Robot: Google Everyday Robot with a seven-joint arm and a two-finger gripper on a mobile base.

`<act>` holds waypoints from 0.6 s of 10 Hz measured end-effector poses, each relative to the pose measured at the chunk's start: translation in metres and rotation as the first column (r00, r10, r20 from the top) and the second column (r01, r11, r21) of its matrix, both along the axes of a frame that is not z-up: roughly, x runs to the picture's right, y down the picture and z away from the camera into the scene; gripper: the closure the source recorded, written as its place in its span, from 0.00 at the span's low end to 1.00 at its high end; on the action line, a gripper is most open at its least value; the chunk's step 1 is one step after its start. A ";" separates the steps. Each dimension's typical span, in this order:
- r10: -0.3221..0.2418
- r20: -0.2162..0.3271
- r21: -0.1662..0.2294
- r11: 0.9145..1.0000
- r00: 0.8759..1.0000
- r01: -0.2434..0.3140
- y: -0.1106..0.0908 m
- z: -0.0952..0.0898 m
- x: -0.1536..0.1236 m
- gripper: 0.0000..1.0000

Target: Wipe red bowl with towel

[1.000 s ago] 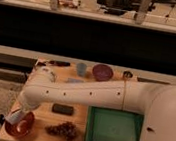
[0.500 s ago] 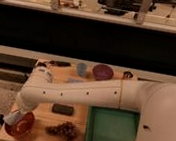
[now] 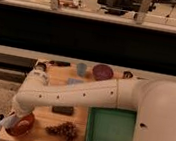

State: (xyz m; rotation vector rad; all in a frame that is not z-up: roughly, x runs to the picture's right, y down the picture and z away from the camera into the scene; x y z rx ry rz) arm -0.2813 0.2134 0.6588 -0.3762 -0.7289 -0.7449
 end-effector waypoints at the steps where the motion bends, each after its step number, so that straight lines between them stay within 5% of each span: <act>1: -0.006 0.001 0.011 1.000 1.000 0.006 -0.001 0.000 0.000 0.98; 6: -0.012 0.014 0.011 1.000 1.000 0.012 0.007 0.008 0.003 0.98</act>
